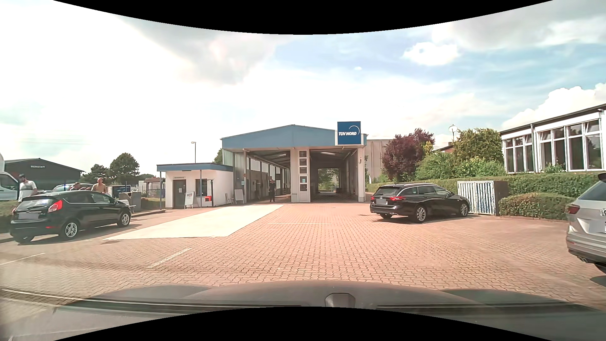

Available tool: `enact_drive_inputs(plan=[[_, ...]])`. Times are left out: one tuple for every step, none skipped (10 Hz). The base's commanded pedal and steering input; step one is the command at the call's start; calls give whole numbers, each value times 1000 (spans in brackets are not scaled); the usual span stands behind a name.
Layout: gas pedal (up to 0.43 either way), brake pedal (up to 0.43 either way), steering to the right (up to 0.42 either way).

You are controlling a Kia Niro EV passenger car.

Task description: Follow the waypoints while adhering to traffic rules and regulations

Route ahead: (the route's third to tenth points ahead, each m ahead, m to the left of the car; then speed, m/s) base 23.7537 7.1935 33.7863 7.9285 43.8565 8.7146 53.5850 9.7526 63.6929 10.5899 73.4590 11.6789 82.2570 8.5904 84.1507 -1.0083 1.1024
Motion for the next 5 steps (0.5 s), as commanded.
enact_drive_inputs(plan=[[0,0,-384],[0,0,-383],[0,0,-382],[28,0,-376],[47,0,-362]])
